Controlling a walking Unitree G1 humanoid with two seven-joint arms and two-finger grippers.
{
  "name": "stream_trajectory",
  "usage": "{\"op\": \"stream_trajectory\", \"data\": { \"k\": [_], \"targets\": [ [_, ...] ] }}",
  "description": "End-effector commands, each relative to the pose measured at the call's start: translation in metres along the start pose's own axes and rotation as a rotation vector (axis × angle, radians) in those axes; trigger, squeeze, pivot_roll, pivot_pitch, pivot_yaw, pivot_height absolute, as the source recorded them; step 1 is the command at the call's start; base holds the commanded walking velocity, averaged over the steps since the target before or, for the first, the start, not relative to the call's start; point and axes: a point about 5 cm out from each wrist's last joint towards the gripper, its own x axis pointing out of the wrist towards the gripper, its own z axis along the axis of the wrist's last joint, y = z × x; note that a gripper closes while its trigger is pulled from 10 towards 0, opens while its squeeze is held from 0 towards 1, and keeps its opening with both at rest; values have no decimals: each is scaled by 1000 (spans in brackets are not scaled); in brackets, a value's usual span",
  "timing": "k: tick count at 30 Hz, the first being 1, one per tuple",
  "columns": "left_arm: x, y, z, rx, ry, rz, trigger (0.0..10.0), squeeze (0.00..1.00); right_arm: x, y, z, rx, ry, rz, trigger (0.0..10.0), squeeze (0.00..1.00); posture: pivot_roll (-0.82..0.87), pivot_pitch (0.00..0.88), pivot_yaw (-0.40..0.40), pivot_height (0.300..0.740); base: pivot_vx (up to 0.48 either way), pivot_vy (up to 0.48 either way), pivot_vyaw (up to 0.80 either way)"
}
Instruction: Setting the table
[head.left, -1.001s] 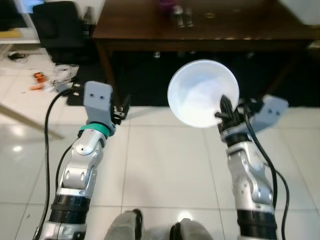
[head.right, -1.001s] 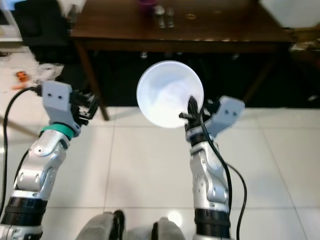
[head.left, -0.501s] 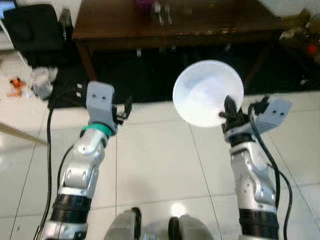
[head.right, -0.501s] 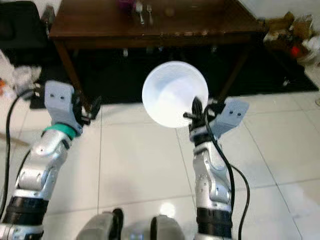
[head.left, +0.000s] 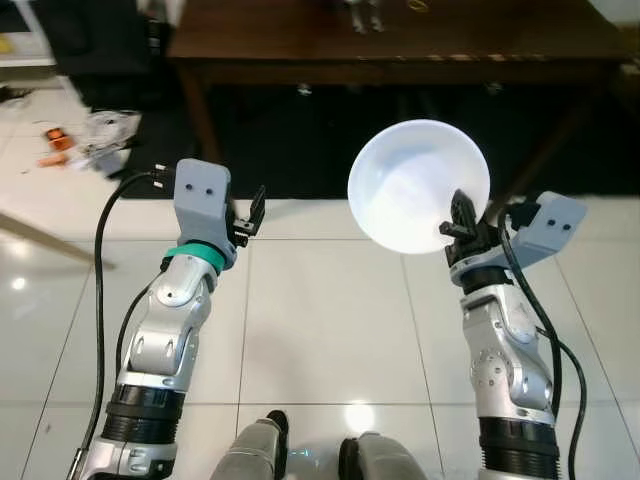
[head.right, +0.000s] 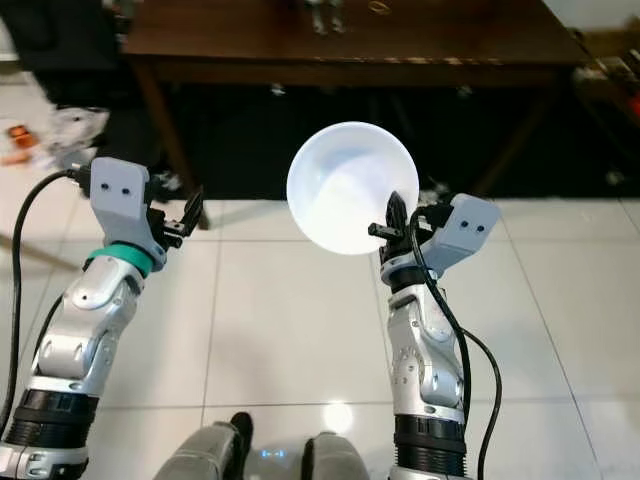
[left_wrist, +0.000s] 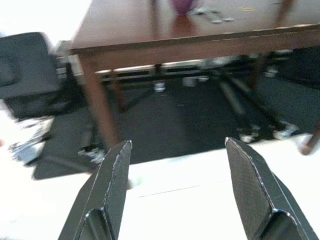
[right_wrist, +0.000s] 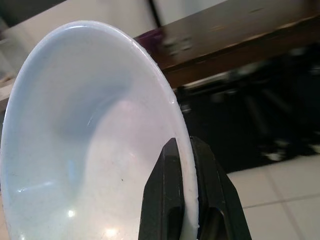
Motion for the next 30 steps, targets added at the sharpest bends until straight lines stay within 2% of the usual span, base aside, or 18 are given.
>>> {"op": "stream_trajectory", "data": {
  "k": [1,30],
  "targets": [
    [-2,0,-7,9,31,2,10000,0,-2,-1,-5,2,14,-9,10000,0,43,39,45,740,0,0,794],
    [-1,0,-8,19,35,15,10000,0,-2,1,-4,14,6,10,10000,0,42,39,48,740,0,0,794]
  ]
}}
